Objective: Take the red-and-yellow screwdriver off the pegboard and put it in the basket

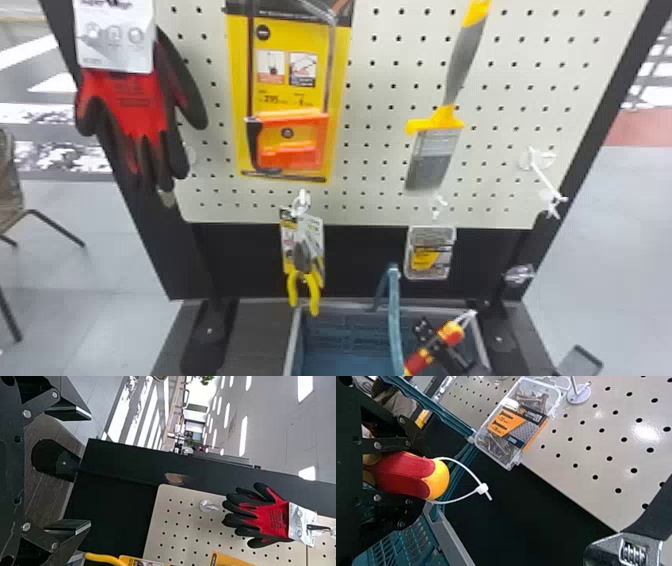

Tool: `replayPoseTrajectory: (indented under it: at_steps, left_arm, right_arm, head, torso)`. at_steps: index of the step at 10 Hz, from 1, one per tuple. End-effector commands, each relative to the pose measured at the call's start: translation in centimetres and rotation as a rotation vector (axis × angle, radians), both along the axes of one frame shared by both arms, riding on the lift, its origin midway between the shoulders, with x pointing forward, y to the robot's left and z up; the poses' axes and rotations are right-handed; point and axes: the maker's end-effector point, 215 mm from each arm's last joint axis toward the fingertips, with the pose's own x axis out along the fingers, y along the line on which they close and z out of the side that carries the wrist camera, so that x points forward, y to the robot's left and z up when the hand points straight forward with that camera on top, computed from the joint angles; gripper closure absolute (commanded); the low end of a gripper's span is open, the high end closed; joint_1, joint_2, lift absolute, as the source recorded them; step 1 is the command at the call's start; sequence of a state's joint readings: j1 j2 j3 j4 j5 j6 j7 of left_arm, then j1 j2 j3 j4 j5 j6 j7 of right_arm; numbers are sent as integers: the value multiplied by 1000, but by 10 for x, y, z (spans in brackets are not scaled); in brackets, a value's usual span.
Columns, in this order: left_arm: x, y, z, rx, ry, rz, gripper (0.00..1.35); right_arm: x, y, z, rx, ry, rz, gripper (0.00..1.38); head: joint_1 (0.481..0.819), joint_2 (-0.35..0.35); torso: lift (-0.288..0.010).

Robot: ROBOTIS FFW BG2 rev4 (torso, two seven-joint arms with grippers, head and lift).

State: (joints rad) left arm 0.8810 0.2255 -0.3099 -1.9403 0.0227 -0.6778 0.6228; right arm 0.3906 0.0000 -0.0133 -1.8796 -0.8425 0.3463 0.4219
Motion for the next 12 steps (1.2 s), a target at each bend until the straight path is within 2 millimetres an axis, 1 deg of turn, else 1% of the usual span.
replayPoseTrajectory:
  at_steps: [1,2,3,4,5,12]
  left_arm:
    - [0,0,0,-2,-1,1,326]
    - [0,0,0,-1,0,0,326]
    - [0,0,0,-1,0,0,326]
    - [0,0,0,-1,0,0,326]
    - [0,0,0,0,0,-1,326]
    - [1,-2,0,-1,-2,-8,326]
  right_arm:
    - [7,-3,2,4,-12,-14,453]
    - [12,-2,7,6,-29,-5,87]
    - [14,-2,9,7,-38,4,82]
    - [14,-2,8,12,-38,1,163]
    - [13,-2,4,16,-29,1,216]
    - [11,-4,6,28,-31,-6,229]
  head:
    - [549,0]
    - [549,0]
    - [549,0]
    - [549,0]
    - [549,0]
    - [549,0]
  torso:
    - [-100]
    - [-100]
    - [-100]
    - [-100]
    - [-100]
    - [-100]
